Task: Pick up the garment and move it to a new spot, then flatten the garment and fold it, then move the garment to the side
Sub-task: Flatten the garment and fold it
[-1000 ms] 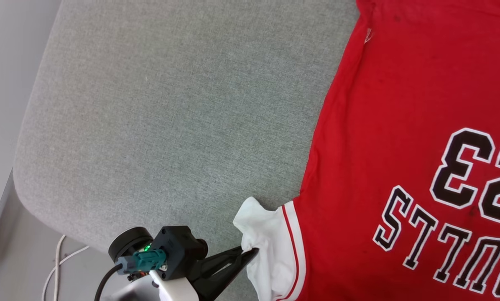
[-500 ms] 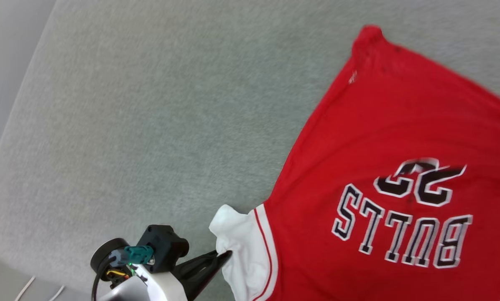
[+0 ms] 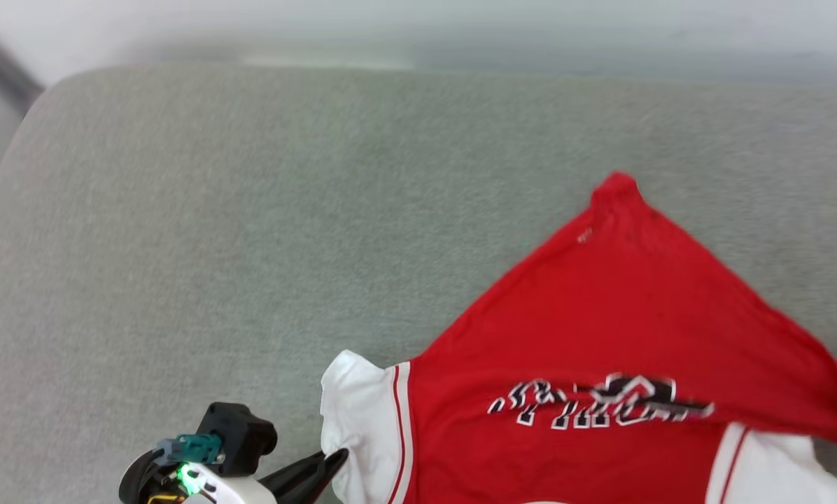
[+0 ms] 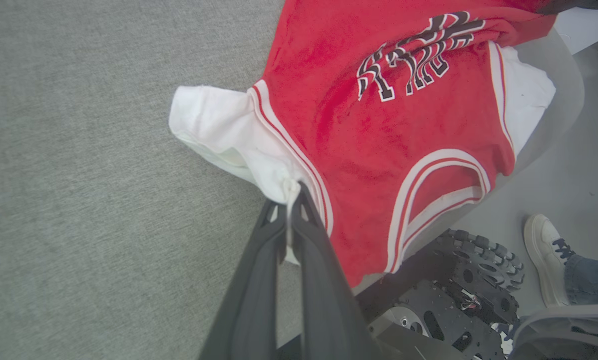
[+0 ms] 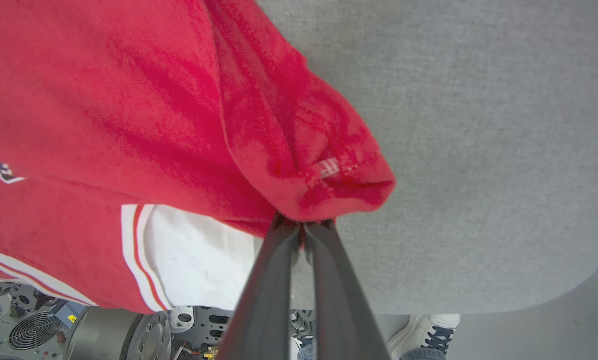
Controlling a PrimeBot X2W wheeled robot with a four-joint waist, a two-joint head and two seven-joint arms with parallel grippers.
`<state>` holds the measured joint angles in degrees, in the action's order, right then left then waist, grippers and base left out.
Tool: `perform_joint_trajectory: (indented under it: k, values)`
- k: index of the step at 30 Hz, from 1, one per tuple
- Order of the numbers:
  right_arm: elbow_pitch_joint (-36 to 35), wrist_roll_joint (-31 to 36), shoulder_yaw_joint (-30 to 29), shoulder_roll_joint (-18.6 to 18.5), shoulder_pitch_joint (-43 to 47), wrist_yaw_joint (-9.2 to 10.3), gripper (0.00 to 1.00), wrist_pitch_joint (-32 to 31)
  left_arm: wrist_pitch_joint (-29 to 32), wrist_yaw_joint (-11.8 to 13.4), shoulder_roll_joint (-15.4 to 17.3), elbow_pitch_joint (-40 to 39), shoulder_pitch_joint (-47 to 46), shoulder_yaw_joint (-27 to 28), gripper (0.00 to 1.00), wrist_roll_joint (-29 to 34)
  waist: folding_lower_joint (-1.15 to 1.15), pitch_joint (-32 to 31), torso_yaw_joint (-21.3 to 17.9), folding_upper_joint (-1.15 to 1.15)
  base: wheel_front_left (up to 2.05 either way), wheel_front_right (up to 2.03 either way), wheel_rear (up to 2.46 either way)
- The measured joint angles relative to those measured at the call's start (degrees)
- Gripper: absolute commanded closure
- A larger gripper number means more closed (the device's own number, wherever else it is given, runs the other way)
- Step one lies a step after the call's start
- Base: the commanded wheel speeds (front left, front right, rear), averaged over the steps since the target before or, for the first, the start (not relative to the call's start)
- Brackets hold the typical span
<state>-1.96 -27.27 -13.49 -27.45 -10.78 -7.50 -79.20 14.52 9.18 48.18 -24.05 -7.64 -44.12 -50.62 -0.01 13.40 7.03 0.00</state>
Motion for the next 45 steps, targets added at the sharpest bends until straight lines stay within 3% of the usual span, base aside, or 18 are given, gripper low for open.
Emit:
perform_joint_trajectory:
  k: [11,19,20,27,34,45]
  values:
    - [-4.67,-2.10,-4.02,5.49,16.24,0.00,1.00,4.23,-2.12,1.94,0.08,0.22,2.94,1.21,1.00,-1.76,-0.01,-5.74,-4.37,0.00,0.00,0.00,0.00]
    - [-2.11,-2.22,-3.36,7.33,19.09,0.00,0.98,8.37,-2.58,2.64,1.04,0.00,3.89,1.65,1.00,-1.94,0.00,-6.79,-4.96,0.00,0.00,0.00,0.00]
    - [-1.98,-2.46,-3.13,7.23,19.07,0.00,0.02,8.88,-2.58,2.67,1.14,-0.03,3.89,1.65,1.00,-1.96,0.00,-6.83,-4.96,0.00,0.00,0.00,0.00]
    - [-4.25,-5.03,-0.79,2.82,16.98,0.00,0.00,10.46,-2.23,2.92,1.27,-0.53,3.91,1.37,1.00,-1.54,0.00,-6.66,-4.42,0.00,0.00,0.00,0.00]
    - [-10.61,-7.65,0.69,-1.09,9.88,0.00,0.00,8.24,-2.21,3.45,1.20,-1.31,3.68,1.34,1.00,-0.49,0.01,-5.17,-2.91,0.00,0.00,0.00,0.00]
    - [-11.16,-5.84,4.58,1.19,-7.34,0.00,0.00,3.43,-1.91,2.80,0.31,-4.24,-0.08,1.00,1.00,2.08,0.02,0.95,1.58,0.00,0.00,0.00,0.00]
